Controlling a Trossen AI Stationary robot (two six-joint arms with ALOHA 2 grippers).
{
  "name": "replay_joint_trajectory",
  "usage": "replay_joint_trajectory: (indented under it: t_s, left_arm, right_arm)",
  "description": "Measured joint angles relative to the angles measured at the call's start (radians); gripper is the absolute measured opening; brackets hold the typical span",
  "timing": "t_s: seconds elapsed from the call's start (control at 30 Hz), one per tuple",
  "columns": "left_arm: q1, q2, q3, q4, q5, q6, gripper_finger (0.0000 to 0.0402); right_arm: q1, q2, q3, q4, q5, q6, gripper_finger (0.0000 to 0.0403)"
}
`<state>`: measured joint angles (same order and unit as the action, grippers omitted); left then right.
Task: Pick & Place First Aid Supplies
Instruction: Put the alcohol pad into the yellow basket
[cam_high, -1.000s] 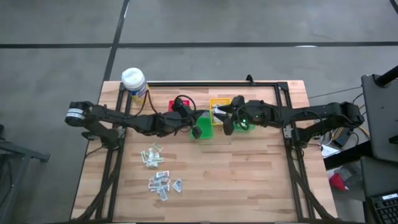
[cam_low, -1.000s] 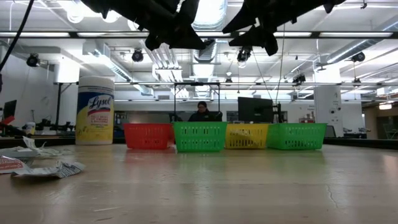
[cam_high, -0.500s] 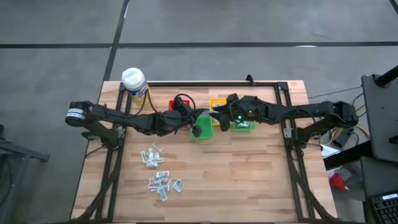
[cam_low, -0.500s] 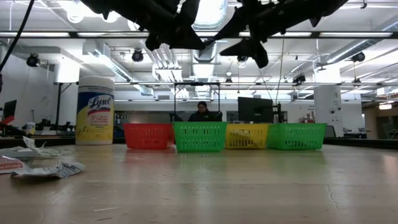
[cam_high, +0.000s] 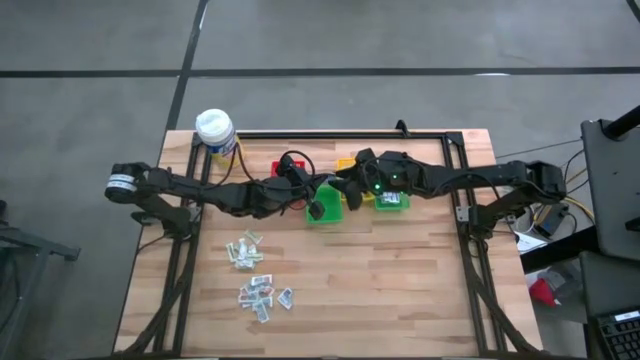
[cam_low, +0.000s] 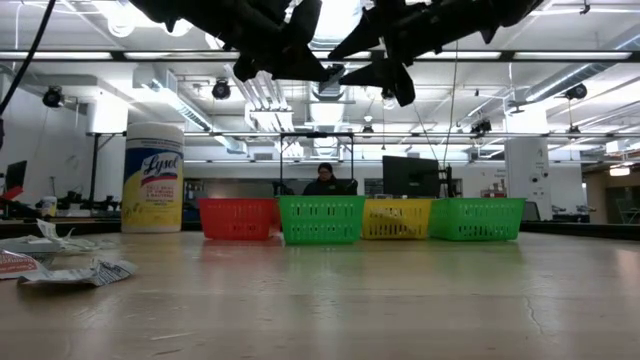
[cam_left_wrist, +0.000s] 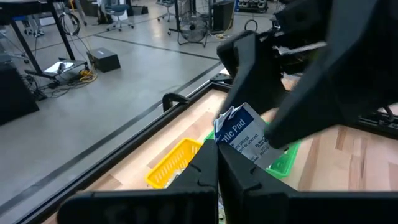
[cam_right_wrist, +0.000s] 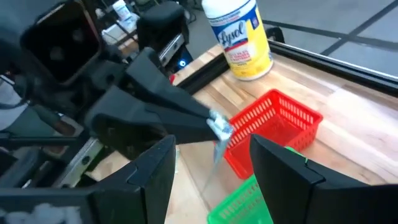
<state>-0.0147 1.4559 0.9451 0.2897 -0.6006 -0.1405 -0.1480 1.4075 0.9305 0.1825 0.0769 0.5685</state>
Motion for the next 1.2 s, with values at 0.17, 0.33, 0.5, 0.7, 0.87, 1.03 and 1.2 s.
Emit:
replay_joint_trajectory:
  t_s: [0.17, 0.33, 0.5, 0.7, 0.87, 1.03, 1.2]
  left_arm:
    - [0.001, 0.000, 0.000, 0.000, 0.000, 0.008, 0.0000]
    - [0.001, 0.000, 0.000, 0.000, -0.003, 0.008, 0.0000]
    - [0.002, 0.000, 0.000, -0.001, -0.011, 0.008, 0.0000]
    - [0.002, 0.000, 0.000, 0.000, -0.012, 0.008, 0.0000]
    - [0.002, 0.000, 0.000, 0.000, -0.011, 0.008, 0.0000]
    - [0.002, 0.000, 0.000, 0.000, -0.010, 0.012, 0.0002]
    - [0.002, 0.000, 0.000, 0.000, -0.011, 0.016, 0.0018]
  right_arm:
    - [-0.006, 0.021, 0.027, -0.023, 0.000, -0.004, 0.0171]
    - [-0.006, 0.031, 0.042, -0.040, -0.002, -0.006, 0.0119]
    - [-0.006, 0.030, 0.045, -0.053, -0.002, -0.046, 0.0072]
    - [-0.006, 0.029, 0.045, -0.055, -0.001, -0.071, 0.0018]
    - [-0.006, 0.029, 0.044, -0.057, 0.000, -0.079, 0.0009]
    - [-0.006, 0.029, 0.044, -0.064, -0.001, -0.083, 0.0008]
    - [-0.007, 0.029, 0.044, -0.067, 0.000, -0.085, 0.0008]
